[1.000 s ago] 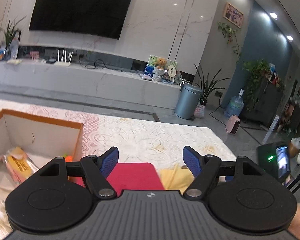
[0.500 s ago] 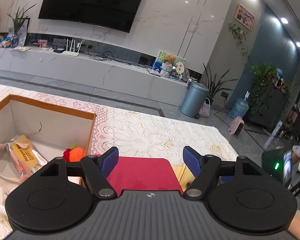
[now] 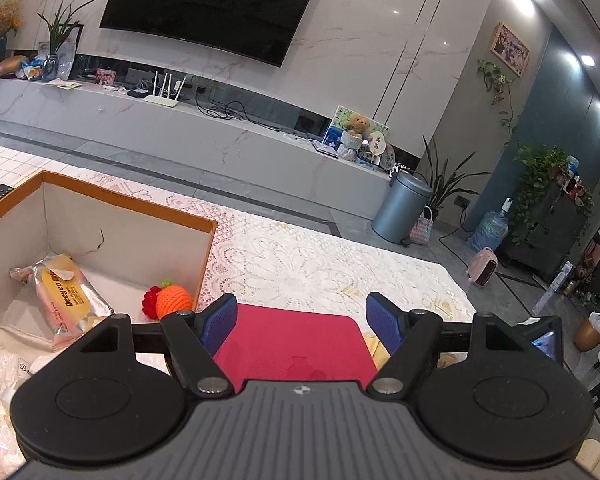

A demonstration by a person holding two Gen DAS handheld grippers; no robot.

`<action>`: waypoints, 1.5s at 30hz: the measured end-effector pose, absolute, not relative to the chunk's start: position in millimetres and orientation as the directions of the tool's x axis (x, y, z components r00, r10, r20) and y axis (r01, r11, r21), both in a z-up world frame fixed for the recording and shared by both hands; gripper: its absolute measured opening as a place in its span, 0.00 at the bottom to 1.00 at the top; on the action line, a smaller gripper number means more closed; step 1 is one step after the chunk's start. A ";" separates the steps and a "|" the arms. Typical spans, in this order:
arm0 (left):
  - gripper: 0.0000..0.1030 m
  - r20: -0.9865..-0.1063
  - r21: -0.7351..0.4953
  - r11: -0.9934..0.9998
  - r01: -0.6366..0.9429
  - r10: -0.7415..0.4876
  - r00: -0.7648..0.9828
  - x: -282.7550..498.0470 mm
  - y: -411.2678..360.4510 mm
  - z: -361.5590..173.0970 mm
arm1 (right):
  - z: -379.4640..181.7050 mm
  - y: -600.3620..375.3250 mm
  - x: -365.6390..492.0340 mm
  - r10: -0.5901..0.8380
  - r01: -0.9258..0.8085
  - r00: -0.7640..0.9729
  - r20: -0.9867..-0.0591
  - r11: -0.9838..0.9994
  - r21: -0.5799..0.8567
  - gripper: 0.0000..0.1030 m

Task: Organize soft objects
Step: 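Grasp the yellow cloth with the right tool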

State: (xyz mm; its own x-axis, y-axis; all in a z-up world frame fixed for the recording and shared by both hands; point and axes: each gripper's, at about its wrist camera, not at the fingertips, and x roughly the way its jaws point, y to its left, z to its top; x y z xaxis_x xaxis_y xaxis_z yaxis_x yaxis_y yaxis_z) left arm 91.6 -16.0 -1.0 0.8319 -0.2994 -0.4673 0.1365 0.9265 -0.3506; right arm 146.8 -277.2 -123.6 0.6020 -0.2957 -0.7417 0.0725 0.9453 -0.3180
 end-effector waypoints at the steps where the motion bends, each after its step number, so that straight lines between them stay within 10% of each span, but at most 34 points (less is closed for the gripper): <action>1: 0.84 -0.462 -0.358 0.922 0.145 -0.309 0.831 91.0 -16.3 -0.1 | -120.5 -283.0 144.3 -0.263 0.078 0.598 -0.757 0.959 -0.271 0.08; 5: 0.84 -0.439 -0.373 0.910 0.180 -0.344 0.830 86.4 -18.1 4.2 | -108.0 -306.0 128.0 -0.054 0.075 0.581 -0.812 0.997 -0.013 0.00; 15: 0.84 -0.440 -0.389 0.912 0.131 -0.309 0.843 87.6 -11.1 7.3 | -108.4 -299.1 101.6 0.020 -0.058 0.503 -0.864 0.998 -0.010 0.00; 19: 0.84 -0.440 -0.389 0.913 0.126 -0.304 0.845 88.7 -8.4 7.1 | -106.9 -299.7 111.9 -0.012 -0.009 0.566 -0.824 1.000 -0.021 0.33; 29: 0.84 -0.458 -0.296 0.947 0.122 -0.253 0.852 78.6 -13.1 5.1 | -135.6 -263.8 156.2 -0.184 -0.036 0.551 -0.814 0.969 -0.244 0.48; 32: 0.84 -0.458 -0.326 0.936 0.134 -0.281 0.843 78.6 -11.4 5.9 | -135.8 -263.4 156.7 -0.184 -0.038 0.569 -0.802 0.968 -0.249 0.46; 36: 0.84 -0.455 -0.336 0.931 0.144 -0.294 0.840 77.4 -10.6 7.3 | -137.8 -269.7 151.5 -0.201 -0.032 0.571 -0.796 0.964 -0.265 0.12; 45: 0.84 -0.416 -0.336 0.924 0.183 -0.320 0.851 65.5 -14.6 20.5 | -105.9 -304.9 122.4 -0.070 0.059 0.574 -0.816 0.997 -0.044 0.07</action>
State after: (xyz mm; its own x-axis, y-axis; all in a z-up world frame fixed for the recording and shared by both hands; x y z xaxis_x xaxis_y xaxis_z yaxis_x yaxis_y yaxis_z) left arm 65.5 -14.6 20.5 0.8510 -0.3201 -0.4163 0.1831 0.9238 -0.3362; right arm 122.4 -304.9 -105.9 0.5745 -0.0702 -0.8155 0.0591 0.9973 -0.0442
